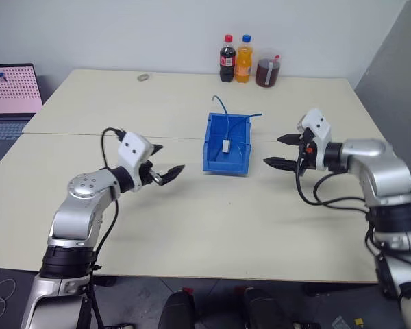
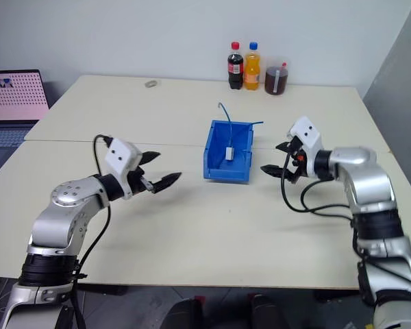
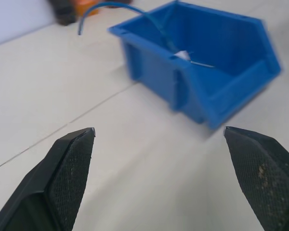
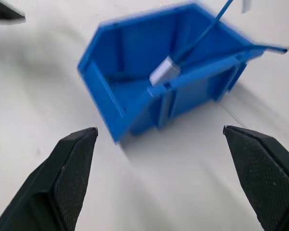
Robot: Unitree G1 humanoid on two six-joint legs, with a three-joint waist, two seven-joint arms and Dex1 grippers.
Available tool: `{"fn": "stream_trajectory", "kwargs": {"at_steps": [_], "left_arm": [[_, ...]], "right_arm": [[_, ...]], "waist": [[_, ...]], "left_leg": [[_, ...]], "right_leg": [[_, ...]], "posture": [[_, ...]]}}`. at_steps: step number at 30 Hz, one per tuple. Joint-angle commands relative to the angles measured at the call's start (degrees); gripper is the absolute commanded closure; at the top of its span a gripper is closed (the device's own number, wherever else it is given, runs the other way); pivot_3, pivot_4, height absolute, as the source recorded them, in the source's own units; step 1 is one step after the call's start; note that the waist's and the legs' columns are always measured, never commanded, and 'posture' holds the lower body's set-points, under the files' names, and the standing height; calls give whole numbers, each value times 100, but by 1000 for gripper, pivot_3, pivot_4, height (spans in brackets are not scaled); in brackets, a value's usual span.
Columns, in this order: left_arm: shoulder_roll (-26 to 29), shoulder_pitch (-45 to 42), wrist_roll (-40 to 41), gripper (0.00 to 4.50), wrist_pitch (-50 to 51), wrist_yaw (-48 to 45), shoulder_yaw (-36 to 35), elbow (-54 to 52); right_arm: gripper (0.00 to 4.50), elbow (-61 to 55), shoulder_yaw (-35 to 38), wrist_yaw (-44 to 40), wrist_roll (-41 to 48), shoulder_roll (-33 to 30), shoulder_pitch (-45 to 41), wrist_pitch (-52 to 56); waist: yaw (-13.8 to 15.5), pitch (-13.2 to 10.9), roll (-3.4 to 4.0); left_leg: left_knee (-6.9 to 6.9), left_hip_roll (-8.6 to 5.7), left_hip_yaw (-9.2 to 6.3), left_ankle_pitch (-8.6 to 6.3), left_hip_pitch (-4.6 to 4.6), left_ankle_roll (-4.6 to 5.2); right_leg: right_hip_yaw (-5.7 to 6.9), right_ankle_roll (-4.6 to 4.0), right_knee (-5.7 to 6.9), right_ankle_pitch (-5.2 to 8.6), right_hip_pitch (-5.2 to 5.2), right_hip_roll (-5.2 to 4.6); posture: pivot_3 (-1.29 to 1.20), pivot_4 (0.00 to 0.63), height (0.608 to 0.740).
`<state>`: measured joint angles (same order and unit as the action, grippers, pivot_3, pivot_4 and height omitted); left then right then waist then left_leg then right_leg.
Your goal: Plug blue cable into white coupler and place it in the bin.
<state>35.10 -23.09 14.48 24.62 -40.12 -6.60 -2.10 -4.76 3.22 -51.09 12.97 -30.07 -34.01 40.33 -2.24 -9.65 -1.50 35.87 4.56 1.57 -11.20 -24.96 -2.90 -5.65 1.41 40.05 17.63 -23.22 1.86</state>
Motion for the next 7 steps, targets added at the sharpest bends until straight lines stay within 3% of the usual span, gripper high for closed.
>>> {"fn": "stream_trajectory", "kwargs": {"at_steps": [1, 7], "left_arm": [[-31, 101, 52, 0, -109, 314, -376, -37], [-149, 448, 309, 0, 122, 427, -502, -396]], "right_arm": [[56, -1514, 548, 1018, 405, 503, 587, 611], [56, -2320, 326, 1705, 462, 776, 1185, 947]], "waist": [[7, 0, 0], [23, 0, 0]], "left_leg": [[1, -1, 0, 0, -1, -1], [9, -3, 4, 1, 2, -1]], "right_leg": [[0, 0, 1, 0, 0, -1], [-4, 13, 1, -4, 3, -2]], "posture": [[0, 150, 740], [0, 150, 740]]}}
